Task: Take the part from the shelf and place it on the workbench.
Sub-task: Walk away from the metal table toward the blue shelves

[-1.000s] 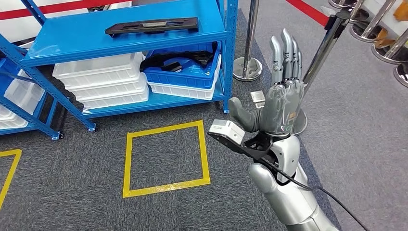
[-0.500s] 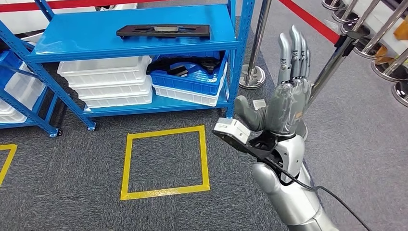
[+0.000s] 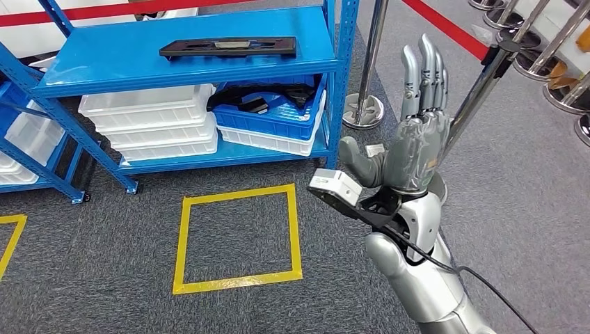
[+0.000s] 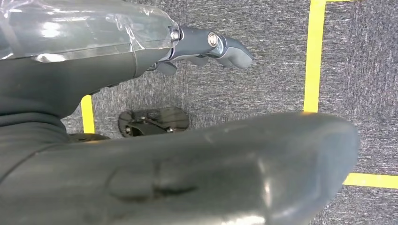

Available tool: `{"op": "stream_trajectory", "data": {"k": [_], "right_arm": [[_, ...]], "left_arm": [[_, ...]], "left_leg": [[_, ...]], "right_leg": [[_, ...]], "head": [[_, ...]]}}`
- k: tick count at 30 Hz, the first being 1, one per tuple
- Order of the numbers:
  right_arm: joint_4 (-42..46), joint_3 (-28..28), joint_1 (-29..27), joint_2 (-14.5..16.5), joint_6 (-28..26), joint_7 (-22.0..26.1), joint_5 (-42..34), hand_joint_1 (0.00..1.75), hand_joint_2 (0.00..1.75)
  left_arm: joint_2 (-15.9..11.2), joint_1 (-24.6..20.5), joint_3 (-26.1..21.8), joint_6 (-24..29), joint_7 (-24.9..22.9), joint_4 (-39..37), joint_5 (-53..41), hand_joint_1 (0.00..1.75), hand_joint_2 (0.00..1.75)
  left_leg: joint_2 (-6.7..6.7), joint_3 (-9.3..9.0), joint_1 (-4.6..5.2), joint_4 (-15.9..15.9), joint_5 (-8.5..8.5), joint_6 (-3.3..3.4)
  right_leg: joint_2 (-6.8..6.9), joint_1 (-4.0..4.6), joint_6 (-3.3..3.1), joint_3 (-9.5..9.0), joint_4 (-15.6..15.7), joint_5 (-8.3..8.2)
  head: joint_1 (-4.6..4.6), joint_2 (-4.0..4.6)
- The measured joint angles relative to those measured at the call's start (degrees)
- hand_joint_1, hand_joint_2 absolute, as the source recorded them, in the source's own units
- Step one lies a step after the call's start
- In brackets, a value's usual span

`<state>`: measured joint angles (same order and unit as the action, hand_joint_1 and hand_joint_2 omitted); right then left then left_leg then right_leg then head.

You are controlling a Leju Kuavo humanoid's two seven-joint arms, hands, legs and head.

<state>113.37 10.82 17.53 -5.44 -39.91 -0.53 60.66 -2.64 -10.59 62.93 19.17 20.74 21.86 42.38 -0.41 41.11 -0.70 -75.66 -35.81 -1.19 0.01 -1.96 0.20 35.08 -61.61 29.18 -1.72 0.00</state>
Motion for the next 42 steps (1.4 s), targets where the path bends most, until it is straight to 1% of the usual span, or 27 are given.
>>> {"op": "stream_trajectory", "data": {"k": [1,2,3,5,6,7,10,12,14,15,16,17,19,21,24,26,27,29,30,31,32,34,35,37,38,41,42], "right_arm": [[0.0,0.0,0.0,0.0,0.0,0.0,0.0,0.0,0.0],[0.0,0.0,0.0,0.0,0.0,-0.1,0.1,0.0,0.0],[0.0,0.0,0.0,0.0,0.0,-0.1,0.2,0.0,0.0],[0.0,0.0,0.0,0.0,0.0,-0.2,0.3,0.0,0.0],[0.0,0.0,0.0,0.0,0.0,-0.2,0.4,0.0,0.0],[0.0,0.0,0.1,0.0,0.0,-0.2,0.4,0.0,0.0],[0.0,0.0,0.1,0.0,0.0,-0.3,0.4,0.0,0.0],[0.0,0.0,0.1,0.0,0.0,-0.3,0.3,0.0,0.0],[0.0,0.1,0.0,0.0,0.0,-0.3,0.3,0.0,0.0],[-0.1,0.1,-0.1,0.0,0.0,-0.3,0.3,0.0,0.0],[-0.1,0.1,-0.1,0.0,0.0,-0.4,0.3,0.0,0.0],[-0.1,0.1,-0.2,0.0,0.0,-0.4,0.3,0.0,0.0],[-0.2,0.2,-0.2,0.0,0.0,-0.6,0.4,0.0,0.0],[-0.2,0.2,-0.1,0.0,0.0,-0.7,0.5,0.0,0.0],[-0.2,0.2,-0.2,0.0,0.0,-0.6,0.6,0.0,0.0],[-0.2,0.2,-0.1,0.0,0.0,-0.6,0.7,0.0,0.0],[-0.2,0.2,-0.1,0.0,0.0,-0.6,0.7,0.0,0.0],[-0.2,0.2,-0.2,0.0,0.0,-0.7,0.7,0.0,0.0],[-0.2,0.2,-0.3,0.0,0.0,-0.7,0.7,0.0,0.0],[-0.3,0.2,-0.3,0.0,0.0,-0.7,0.7,0.0,0.0],[-0.3,0.2,-0.3,0.0,0.0,-0.7,0.7,0.0,0.0],[-0.3,0.2,-0.3,0.0,0.0,-0.8,0.7,0.0,0.0],[-0.3,0.2,-0.3,0.0,0.0,-0.9,0.7,0.0,0.0],[-0.3,0.3,-0.3,0.0,0.0,-1.0,0.6,0.0,0.0],[-0.3,0.3,-0.3,0.0,0.0,-1.0,0.6,0.0,0.0],[-0.3,0.3,-0.4,0.1,0.0,-1.4,0.5,0.0,0.0],[-0.3,0.3,-0.4,0.1,0.0,-1.5,0.5,0.0,0.0]], "left_arm": [[0.0,0.0,0.0,0.0,0.0,0.0,0.0,0.0,0.0],[0.0,0.0,0.0,0.0,0.0,0.0,0.0,0.0,0.0],[0.0,0.0,0.0,0.0,0.0,0.0,-0.1,0.0,0.0],[0.0,-0.1,0.0,0.0,0.0,0.0,-0.1,0.0,0.0],[0.0,-0.1,0.0,0.0,0.0,0.0,-0.2,0.0,0.0],[0.0,0.0,0.0,0.0,0.0,0.0,-0.2,0.0,0.0],[0.0,0.0,0.0,0.0,0.0,0.0,-0.3,0.0,0.0],[0.0,-0.1,0.0,-0.1,0.1,0.0,-0.4,0.0,0.0],[0.0,-0.1,0.0,-0.1,0.1,0.0,-0.4,0.0,0.0],[0.0,0.0,0.0,-0.2,0.1,0.0,-0.4,0.0,0.0],[0.0,0.0,0.0,-0.3,0.1,0.0,-0.4,0.0,0.0],[0.0,0.0,0.0,-0.5,0.1,0.0,-0.5,0.0,0.0],[0.0,0.0,0.0,-0.9,0.2,0.0,-0.6,0.0,0.0],[0.1,0.0,0.0,-1.1,0.2,0.0,-0.6,0.0,0.0],[0.0,-0.1,0.0,-1.2,0.3,0.0,-0.8,0.0,0.0],[0.0,-0.1,0.0,-1.3,0.3,0.0,-0.9,0.0,0.0],[0.0,-0.1,0.0,-1.3,0.3,0.0,-0.9,0.0,0.0],[0.0,-0.1,0.0,-1.4,0.2,0.0,-0.9,0.0,0.0],[0.0,0.0,0.0,-1.4,0.2,0.0,-0.9,0.0,0.0],[0.0,0.0,0.0,-1.4,0.2,0.0,-0.9,0.0,0.0],[0.0,0.0,0.0,-1.4,0.2,0.0,-0.9,0.0,0.0],[0.0,0.0,0.0,-1.4,0.2,0.0,-0.9,0.0,0.0],[0.0,0.0,0.0,-1.4,0.2,0.0,-0.9,0.0,0.0],[0.0,0.0,0.0,-1.4,0.2,0.0,-0.9,0.0,0.0],[0.0,0.1,0.0,-1.4,0.1,0.0,-0.9,0.0,0.0],[0.1,0.2,0.0,-1.3,0.1,0.0,-0.8,0.0,0.0],[0.1,0.2,-0.1,-1.2,0.0,0.0,-0.7,0.0,0.0]], "left_leg": [[0.01,0.3,-0.15,-0.2,0.77,-0.05],[0.01,-0.51,-0.27,2.0,2.57,-0.03],[0.02,-2.17,-0.37,5.8,4.83,0.03],[-0.05,-5.22,-0.22,12.7,7.38,0.08],[-0.1,-5.97,-0.05,14.5,7.71,0.13],[-0.15,-6.11,0.14,14.9,7.48,0.24],[-0.1,-6.54,0.1,16.0,7.98,1.36],[0.04,-6.96,0.07,16.8,8.33,2.28],[0.11,-7.02,0.49,16.9,8.31,2.83],[0.11,-7.03,0.73,16.8,8.25,2.98],[0.08,-7.07,0.95,16.8,8.19,3.1],[0.03,-7.13,1.15,16.7,8.13,3.2],[-0.07,-7.28,1.47,16.5,7.92,3.29],[-0.13,-7.17,1.72,16.2,7.73,3.1],[-0.13,-7.1,1.7,16.2,7.66,2.43],[-0.1,-6.72,1.69,14.7,6.48,1.66],[-0.08,-5.82,1.51,12.4,5.11,1.17],[-0.05,-2.59,0.74,5.5,1.82,0.28],[-0.04,-1.12,0.35,2.5,0.9,-0.07],[-0.03,-0.42,0.01,1.3,0.98,-0.38],[-0.01,-0.8,-0.28,2.2,2.17,-0.65],[0.05,-4.22,-0.78,9.5,6.12,-1.13],[0.02,-5.89,-0.8,13.2,7.51,-1.2],[-0.14,-7.27,-0.77,16.8,8.32,-0.93],[-0.22,-7.23,-0.71,17.0,8.36,-0.72],[-0.24,-7.24,-0.76,17.1,8.38,-0.48],[-0.25,-7.26,-0.72,17.1,8.35,-0.35]], "right_leg": [[0.02,-0.03,-0.01,-0.1,0.0,0.07],[0.02,-0.08,0.05,-0.25,0.0,0.16],[0.01,-0.15,0.2,-0.47,0.0,0.28],[-0.04,-0.13,0.7,-0.8,0.1,0.49],[-0.06,-0.1,1.02,-0.92,0.3,0.48],[-0.09,-0.03,1.37,-1.02,0.6,0.39],[-0.05,-0.04,2.39,-1.36,0.8,0.66],[0.0,0.05,2.43,0.39,-3.2,3.18],[0.0,0.35,2.19,3.92,-10.3,6.42],[-0.01,0.55,2.07,5.27,-13.0,7.07],[-0.01,0.75,1.87,5.73,-13.7,6.61],[-0.01,0.95,1.56,5.14,-12.2,5.12],[-0.01,1.39,0.64,1.8,-5.0,1.23],[-0.01,1.71,-0.12,-0.53,0.4,-0.47],[-0.01,1.72,-0.71,-0.95,1.8,-0.67],[0.14,1.31,-1.12,-1.37,2.5,-0.97],[0.25,1.09,-1.28,-1.56,2.7,-1.08],[0.37,0.94,-1.39,-1.65,2.8,-1.1],[0.39,0.85,-1.36,-1.65,2.8,-1.07],[0.4,0.71,-1.29,-1.67,2.8,-1.01],[0.38,0.53,-1.15,-1.74,2.7,-0.93],[0.34,0.13,-0.62,-2.04,2.6,-0.61],[0.29,0.06,-0.23,-2.13,2.5,-0.46],[0.19,0.17,0.56,-2.1,2.4,-0.22],[0.08,0.29,0.34,-2.08,2.4,-0.17],[0.02,0.44,-0.95,-2.42,2.9,-0.19],[0.06,0.45,-0.84,-2.56,3.1,-0.27]], "head": [[0.0,0.0],[-0.01,0.0],[0.0,0.0],[0.06,0.0],[0.06,0.0],[0.04,0.0],[-0.2,0.0],[-0.59,0.0],[-0.96,0.0],[-1.08,0.0],[-1.18,0.0],[-1.25,0.0],[-1.37,0.0],[-1.32,0.0],[-1.3,0.0],[-1.13,0.0],[-0.98,0.0],[-0.59,0.0],[-0.57,0.0],[-0.55,0.0],[-0.55,0.0],[-0.48,0.0],[-0.34,0.0],[-0.19,0.0],[-0.2,0.0],[-0.54,0.0],[-0.62,0.0]]}}
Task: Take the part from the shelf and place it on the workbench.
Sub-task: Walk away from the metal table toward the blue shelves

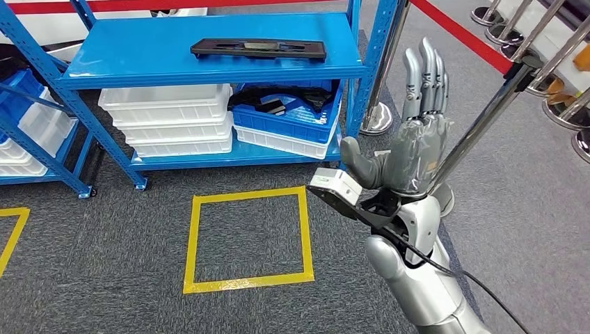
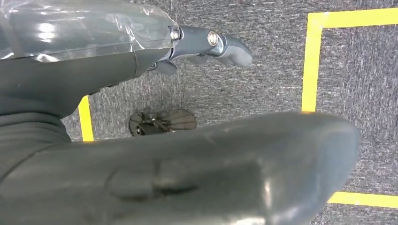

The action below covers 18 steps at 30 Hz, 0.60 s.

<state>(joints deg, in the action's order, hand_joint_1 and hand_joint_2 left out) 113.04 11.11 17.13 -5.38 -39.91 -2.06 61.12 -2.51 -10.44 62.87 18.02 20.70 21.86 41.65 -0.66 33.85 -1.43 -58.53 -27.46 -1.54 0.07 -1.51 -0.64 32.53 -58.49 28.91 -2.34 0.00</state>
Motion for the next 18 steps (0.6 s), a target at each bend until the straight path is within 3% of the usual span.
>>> {"op": "stream_trajectory", "data": {"k": [7,18], "right_arm": [[-0.1,0.0,-0.2,0.0,0.0,-1.5,-2.7,0.0,0.0],[-1.6,-1.1,-2.1,-2.8,0.0,-7.8,-6.7,0.0,0.0]], "left_arm": [[0.1,0.0,0.0,1.2,-0.5,0.0,0.0,0.0,0.0],[0.1,0.1,0.0,1.8,-0.7,0.0,0.0,0.0,0.0]], "left_leg": [[0.04,-0.01,0.04,-0.1,-0.18,0.51],[0.05,-0.39,0.12,0.2,-0.2,0.54]], "right_leg": [[-0.03,-0.04,2.01,-0.45,1.1,-0.5],[-0.03,0.12,2.16,-0.45,1.0,-0.45]], "head": [[-0.22,0.0],[-0.2,0.0]]}}
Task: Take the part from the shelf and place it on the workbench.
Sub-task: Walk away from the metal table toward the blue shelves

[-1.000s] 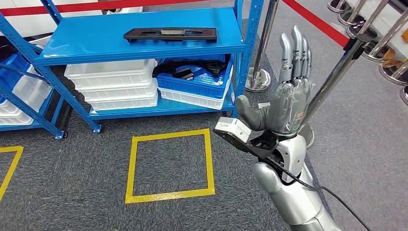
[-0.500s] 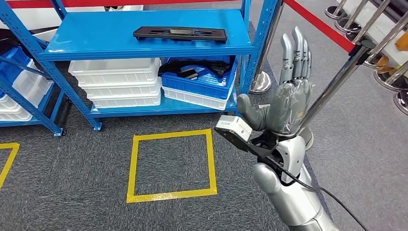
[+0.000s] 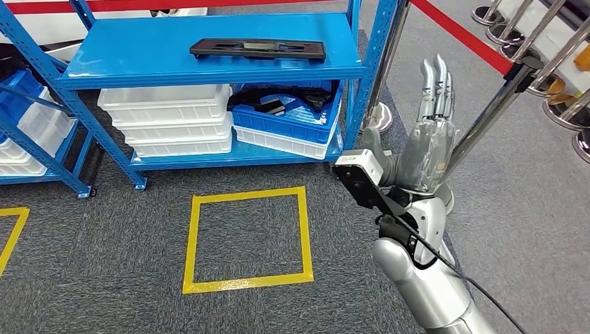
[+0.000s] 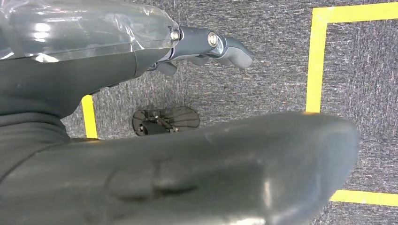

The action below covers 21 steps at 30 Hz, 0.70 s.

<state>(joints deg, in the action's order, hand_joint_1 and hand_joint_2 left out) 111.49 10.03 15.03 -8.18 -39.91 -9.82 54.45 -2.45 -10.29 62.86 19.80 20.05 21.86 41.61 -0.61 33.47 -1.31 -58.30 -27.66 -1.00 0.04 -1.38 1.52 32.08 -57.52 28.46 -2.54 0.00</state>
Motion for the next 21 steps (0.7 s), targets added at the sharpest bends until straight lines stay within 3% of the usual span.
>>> {"op": "stream_trajectory", "data": {"k": [12,21], "right_arm": [[-3.1,-6.0,-8.2,-6.6,0.0,-10.0,-7.1,0.0,0.0],[-5.8,-8.8,-12.5,-10.1,0.1,-11.1,-7.7,0.0,0.0]], "left_arm": [[0.0,0.8,0.0,0.4,0.1,0.0,0.8,0.0,0.0],[0.1,1.1,-0.1,0.4,0.2,0.0,1.0,0.0,0.0]], "left_leg": [[0.0,-0.19,-0.05,0.2,-0.03,-0.05],[0.04,-0.24,-0.04,0.3,-0.05,-0.07]], "right_leg": [[0.01,0.06,-0.13,-0.05,0.0,0.19],[-0.02,0.05,-0.13,-0.03,-0.1,0.2]], "head": [[-0.01,0.0],[-0.01,0.0]]}}
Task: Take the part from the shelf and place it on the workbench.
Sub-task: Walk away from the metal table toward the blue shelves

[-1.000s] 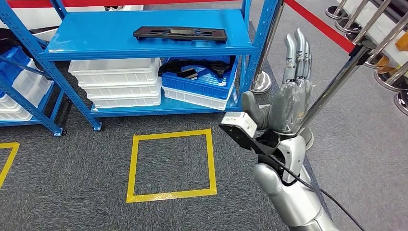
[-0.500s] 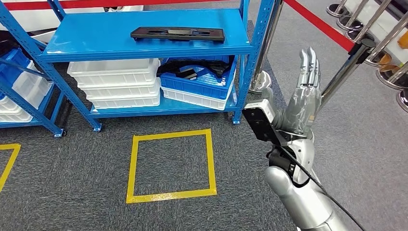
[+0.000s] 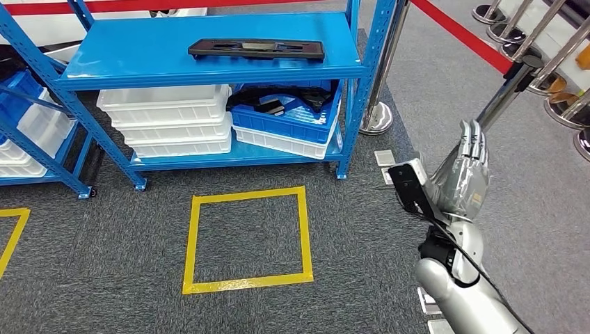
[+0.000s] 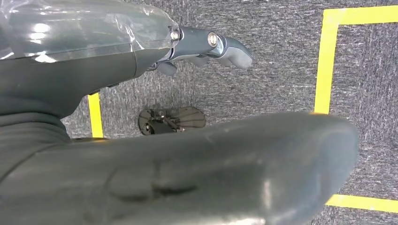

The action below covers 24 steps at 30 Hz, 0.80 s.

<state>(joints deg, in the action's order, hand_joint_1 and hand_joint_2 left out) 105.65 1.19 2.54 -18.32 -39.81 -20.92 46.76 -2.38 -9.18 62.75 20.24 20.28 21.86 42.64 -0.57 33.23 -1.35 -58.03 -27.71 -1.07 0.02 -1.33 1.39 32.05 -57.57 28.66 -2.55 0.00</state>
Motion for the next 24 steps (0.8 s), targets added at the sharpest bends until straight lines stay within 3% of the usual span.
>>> {"op": "stream_trajectory", "data": {"k": [4,8,12,18,24], "right_arm": [[-2.0,-0.1,-1.8,-1.0,2.6,-3.8,-4.7,0.0,0.0],[-8.7,0.0,-5.1,-1.0,5.6,-0.1,-26.5,0.0,0.0],[-22.9,1.5,-5.4,0.0,9.6,4.5,-38.7,0.0,0.0],[-49.0,7.5,-3.4,4.8,23.9,7.3,-51.5,0.0,0.0],[-65.9,10.8,-2.9,9.3,24.8,9.4,-55.1,0.0,0.0]], "left_arm": [[0.1,0.1,-0.2,0.0,0.7,0.0,0.9,0.0,0.0],[0.3,0.6,-0.4,0.3,1.3,0.0,2.0,0.0,0.0],[0.8,0.7,-0.4,1.1,0.8,0.0,2.5,0.0,0.0],[1.6,0.6,-0.4,2.2,-1.3,0.0,2.9,0.0,0.0],[1.9,0.5,-0.4,2.4,-2.5,0.0,2.6,0.0,0.0]], "left_leg": [[-0.01,-0.1,-0.01,0.0,-0.01,-0.01],[-0.05,-0.15,0.0,0.1,-0.06,-0.07],[-0.1,-0.2,-0.02,0.2,-0.09,-0.13],[-0.15,-0.36,-0.06,0.3,-0.13,-0.2],[-0.06,-0.56,-0.05,0.5,-0.17,-0.26]], "right_leg": [[0.02,0.01,-0.01,-0.11,0.0,0.07],[0.05,0.0,-0.04,-0.19,0.0,0.15],[0.12,0.02,-0.04,-0.25,0.0,0.23],[0.2,0.06,-0.16,-0.28,0.0,0.35],[0.1,0.05,-0.28,-0.29,0.0,0.43]], "head": [[0.0,0.0],[0.0,0.0],[-0.01,0.0],[-0.01,0.0],[0.01,0.0]]}}
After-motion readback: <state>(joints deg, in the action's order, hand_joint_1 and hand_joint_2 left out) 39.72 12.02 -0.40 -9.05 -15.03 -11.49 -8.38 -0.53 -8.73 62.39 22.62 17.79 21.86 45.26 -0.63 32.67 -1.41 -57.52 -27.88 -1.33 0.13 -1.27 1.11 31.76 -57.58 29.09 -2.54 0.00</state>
